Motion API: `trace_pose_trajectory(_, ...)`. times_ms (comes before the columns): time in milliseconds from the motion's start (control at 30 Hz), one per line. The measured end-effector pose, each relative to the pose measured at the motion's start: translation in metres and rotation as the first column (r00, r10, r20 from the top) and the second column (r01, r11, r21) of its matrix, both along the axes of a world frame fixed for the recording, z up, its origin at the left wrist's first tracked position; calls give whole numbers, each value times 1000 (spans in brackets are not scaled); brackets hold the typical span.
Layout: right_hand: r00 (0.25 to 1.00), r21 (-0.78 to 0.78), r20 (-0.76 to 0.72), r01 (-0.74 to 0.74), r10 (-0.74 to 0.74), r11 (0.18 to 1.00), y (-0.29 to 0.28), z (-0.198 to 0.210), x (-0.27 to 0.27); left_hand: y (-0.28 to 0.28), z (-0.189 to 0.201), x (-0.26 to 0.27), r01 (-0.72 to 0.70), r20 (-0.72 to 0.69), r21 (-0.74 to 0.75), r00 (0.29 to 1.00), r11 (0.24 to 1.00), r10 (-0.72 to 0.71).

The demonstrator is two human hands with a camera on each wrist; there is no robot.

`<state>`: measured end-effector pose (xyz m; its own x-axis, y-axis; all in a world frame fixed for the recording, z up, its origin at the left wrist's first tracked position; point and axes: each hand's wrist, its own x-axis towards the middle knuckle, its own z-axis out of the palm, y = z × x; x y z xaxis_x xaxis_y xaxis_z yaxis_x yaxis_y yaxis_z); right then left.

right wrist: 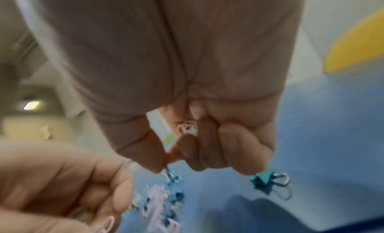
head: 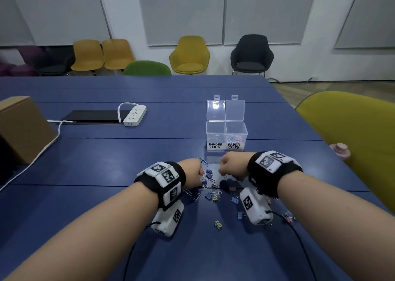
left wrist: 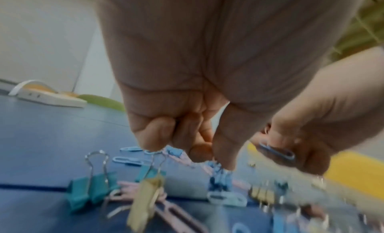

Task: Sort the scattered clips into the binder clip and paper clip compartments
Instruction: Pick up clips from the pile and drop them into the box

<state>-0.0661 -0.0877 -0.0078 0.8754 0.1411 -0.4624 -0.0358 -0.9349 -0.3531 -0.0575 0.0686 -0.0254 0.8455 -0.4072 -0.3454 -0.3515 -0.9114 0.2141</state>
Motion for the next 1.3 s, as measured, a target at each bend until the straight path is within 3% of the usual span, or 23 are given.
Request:
trace_pose_trajectory(33, 994, 146, -52, 102, -95, 984, -4, -1, 0, 7, 2, 2, -37, -14, -77, 999, 996, 36)
trace_pose_trajectory(100, 952, 451, -187, 304, -244, 839, -10, -3, -2, 21, 4, 4, -156, -130, -286, 984, 946, 123)
trace_pose_trajectory(133, 930, 565, -244, 368, -276, 739, -14, -5, -5, 26, 5, 3, -270, -260, -442, 951, 855, 166)
trace_pose_trajectory(200, 901, 702, -322, 432, -289, 565, -19, -9, -8, 36, 7, -1, -556, -536, -643, 818, 526, 209)
trace_pose_trajectory(233, 893, 739, -351, 448, -281, 503, -20, -10, -9, 41, 8, -2, -674, -653, -646, 731, 358, 199)
trace_pose_trajectory(300, 866, 760, -426, 500, -264, 415, -24, -10, -11, 50, 10, -6, -817, -807, -556, 575, 155, 135)
trace_pose_trajectory(367, 836, 754, -494, 549, -241, 361, -26, -9, -14, 59, 11, -8, -871, -869, -488, 491, 62, 55)
trace_pose_trajectory(433, 813, 743, -543, 582, -209, 330, -23, -7, -16, 63, 12, -11, -889, -889, -458, 458, 20, 14)
trace_pose_trajectory(500, 809, 729, -545, 586, -219, 353, -16, -7, -16, 60, 12, -16, -892, -892, -449, 451, 53, 24)
trace_pose_trajectory(533, 832, 724, -499, 553, -241, 412, -12, -9, -14, 57, 11, -18, -879, -879, -463, 472, 114, 67)
trace_pose_trajectory(567, 882, 706, -393, 471, -261, 528, -8, -11, -13, 54, 8, -19, -846, -841, -489, 522, 213, 141)
trace_pose_trajectory(600, 941, 629, -231, 339, -248, 700, -4, -12, -14, 50, 5, -20, -782, -760, -518, 607, 348, 232)
trace_pose_trajectory(633, 983, 474, -59, 182, -175, 862, 0, -11, -15, 46, 3, -22, -678, -627, -531, 718, 508, 302)
trace_pose_trajectory(667, 996, 282, 79, 26, -51, 959, 4, -10, -18, 43, 1, -23, -540, -454, -511, 830, 669, 323)
trace_pose_trajectory(700, 985, 106, 152, -99, 82, 989, 6, -9, -20, 41, -1, -24, -385, -271, -451, 919, 805, 287)
trace_pose_trajectory(767, 950, -111, 178, -242, 258, 964, 10, -6, -25, 37, 0, -28, -160, -52, -297, 987, 941, 152)
trace_pose_trajectory(867, 933, -159, 159, -297, 322, 941, 8, -4, -30, 33, 0, -30, -23, 26, -113, 999, 993, 26)
trace_pose_trajectory(1000, 952, -235, 129, -242, 277, 942, -5, -5, -24, 27, -2, -29, 51, 94, 71, 994, 996, -58)
trace_pose_trajectory(1100, 955, -217, 169, -204, 242, 955, -6, -4, -23, 24, -3, -27, 45, 109, 81, 993, 996, -54)
trace_pose_trajectory(1300, 930, -236, 168, -285, 327, 929, 12, -2, -24, 15, -8, -25, -11, 111, 35, 994, 999, 7)
